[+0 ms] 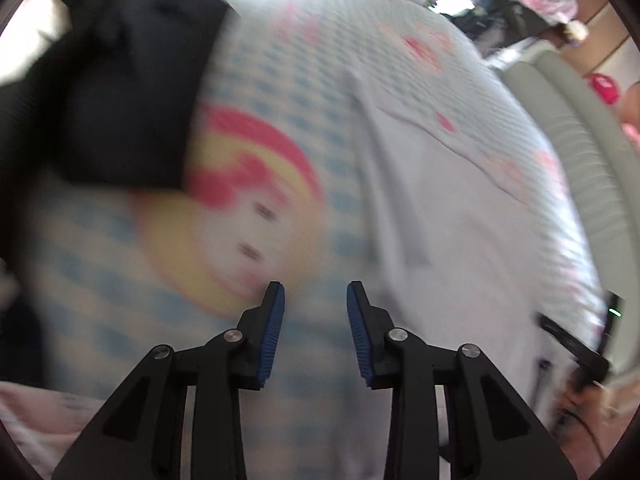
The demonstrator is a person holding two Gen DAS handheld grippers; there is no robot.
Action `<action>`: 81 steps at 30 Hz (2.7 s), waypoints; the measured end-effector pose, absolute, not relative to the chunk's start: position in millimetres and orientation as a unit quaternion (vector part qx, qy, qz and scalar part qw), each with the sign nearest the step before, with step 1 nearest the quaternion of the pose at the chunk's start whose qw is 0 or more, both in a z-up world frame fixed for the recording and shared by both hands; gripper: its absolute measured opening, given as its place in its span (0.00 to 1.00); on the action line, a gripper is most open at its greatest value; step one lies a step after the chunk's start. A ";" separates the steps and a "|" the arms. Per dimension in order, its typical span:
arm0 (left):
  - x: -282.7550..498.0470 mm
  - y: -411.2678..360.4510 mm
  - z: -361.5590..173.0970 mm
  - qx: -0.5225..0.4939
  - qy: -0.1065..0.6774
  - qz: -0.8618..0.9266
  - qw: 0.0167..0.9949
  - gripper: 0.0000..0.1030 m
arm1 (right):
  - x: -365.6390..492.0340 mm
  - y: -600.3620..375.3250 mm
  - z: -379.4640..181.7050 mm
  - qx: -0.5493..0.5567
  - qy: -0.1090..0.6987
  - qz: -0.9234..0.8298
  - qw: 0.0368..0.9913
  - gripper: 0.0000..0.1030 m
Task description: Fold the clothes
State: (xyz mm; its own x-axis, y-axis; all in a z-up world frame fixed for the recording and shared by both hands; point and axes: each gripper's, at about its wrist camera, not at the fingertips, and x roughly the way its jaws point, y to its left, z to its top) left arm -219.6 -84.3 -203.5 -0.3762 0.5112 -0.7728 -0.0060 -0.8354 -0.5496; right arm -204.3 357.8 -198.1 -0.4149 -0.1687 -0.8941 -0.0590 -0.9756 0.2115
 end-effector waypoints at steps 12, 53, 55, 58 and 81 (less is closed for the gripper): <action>-215.4 -84.5 -192.1 -0.534 -0.225 0.794 0.185 0.15 | -211.0 341.9 -222.0 0.577 -0.059 -0.814 0.034 0.09; -333.2 -42.5 -199.2 -0.525 -0.160 0.813 0.195 0.30 | -323.1 368.5 -214.7 0.568 -0.069 -0.819 0.048 0.40; -338.2 -44.5 -202.3 -0.518 -0.166 0.815 0.200 0.30 | -327.1 368.6 -212.7 0.556 -0.074 -0.826 0.052 0.31; -354.1 -45.8 -208.3 -0.509 -0.167 0.823 0.191 0.30 | -334.0 373.4 -206.5 0.544 -0.091 -0.833 0.048 0.26; -383.3 -75.0 -195.8 -0.445 -0.232 0.849 0.164 0.36 | -396.8 385.1 -199.8 0.505 -0.124 -0.852 0.056 0.11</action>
